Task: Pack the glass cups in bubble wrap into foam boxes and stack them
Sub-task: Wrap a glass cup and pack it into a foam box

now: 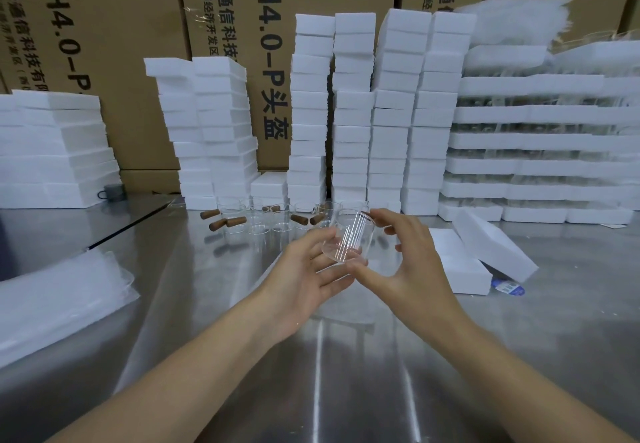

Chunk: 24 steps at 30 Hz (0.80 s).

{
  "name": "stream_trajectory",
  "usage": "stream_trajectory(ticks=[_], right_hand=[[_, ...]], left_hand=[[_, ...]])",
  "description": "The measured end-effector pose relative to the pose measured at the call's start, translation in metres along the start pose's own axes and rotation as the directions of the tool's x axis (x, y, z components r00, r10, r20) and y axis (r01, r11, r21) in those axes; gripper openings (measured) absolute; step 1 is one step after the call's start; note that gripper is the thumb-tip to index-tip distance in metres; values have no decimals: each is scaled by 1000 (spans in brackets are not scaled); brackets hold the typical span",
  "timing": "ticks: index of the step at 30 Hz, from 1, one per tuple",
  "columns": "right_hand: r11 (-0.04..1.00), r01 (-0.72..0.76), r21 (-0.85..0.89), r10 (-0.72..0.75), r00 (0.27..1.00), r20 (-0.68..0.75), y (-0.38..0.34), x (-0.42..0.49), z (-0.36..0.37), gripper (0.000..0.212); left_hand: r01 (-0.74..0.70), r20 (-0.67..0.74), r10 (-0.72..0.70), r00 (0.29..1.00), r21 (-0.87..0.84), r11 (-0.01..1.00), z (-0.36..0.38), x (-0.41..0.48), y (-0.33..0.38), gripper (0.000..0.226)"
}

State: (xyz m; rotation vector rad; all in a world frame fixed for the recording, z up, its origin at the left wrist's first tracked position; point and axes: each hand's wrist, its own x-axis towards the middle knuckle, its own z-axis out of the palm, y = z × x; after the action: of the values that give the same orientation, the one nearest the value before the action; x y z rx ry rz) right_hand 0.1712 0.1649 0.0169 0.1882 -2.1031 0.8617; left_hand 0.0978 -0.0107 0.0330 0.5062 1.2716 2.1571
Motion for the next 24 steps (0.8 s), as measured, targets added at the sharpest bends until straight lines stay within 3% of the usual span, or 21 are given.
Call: stream_trajectory(ticks=[5, 9, 15, 21, 24], right_hand=[[999, 15, -28, -16, 999, -48, 3, -1, 1, 55], [997, 20, -70, -24, 999, -48, 2, 0, 0, 59], [998, 3, -67, -5, 1000, -29, 1, -1, -1, 58], [994, 5, -107, -10, 999, -53, -3, 0, -1, 58], [994, -93, -56, 94, 995, 27, -4, 0, -1, 57]], left_hand=[[44, -22, -43, 999, 21, 999, -3, 1, -1, 58], [32, -39, -28, 999, 100, 994, 0, -2, -3, 44], [103, -49, -99, 994, 91, 990, 1, -2, -1, 75], [11, -95, 5, 995, 173, 985, 0, 0, -4, 61], [35, -168, -4, 986, 180, 983, -1, 2, -5, 57]])
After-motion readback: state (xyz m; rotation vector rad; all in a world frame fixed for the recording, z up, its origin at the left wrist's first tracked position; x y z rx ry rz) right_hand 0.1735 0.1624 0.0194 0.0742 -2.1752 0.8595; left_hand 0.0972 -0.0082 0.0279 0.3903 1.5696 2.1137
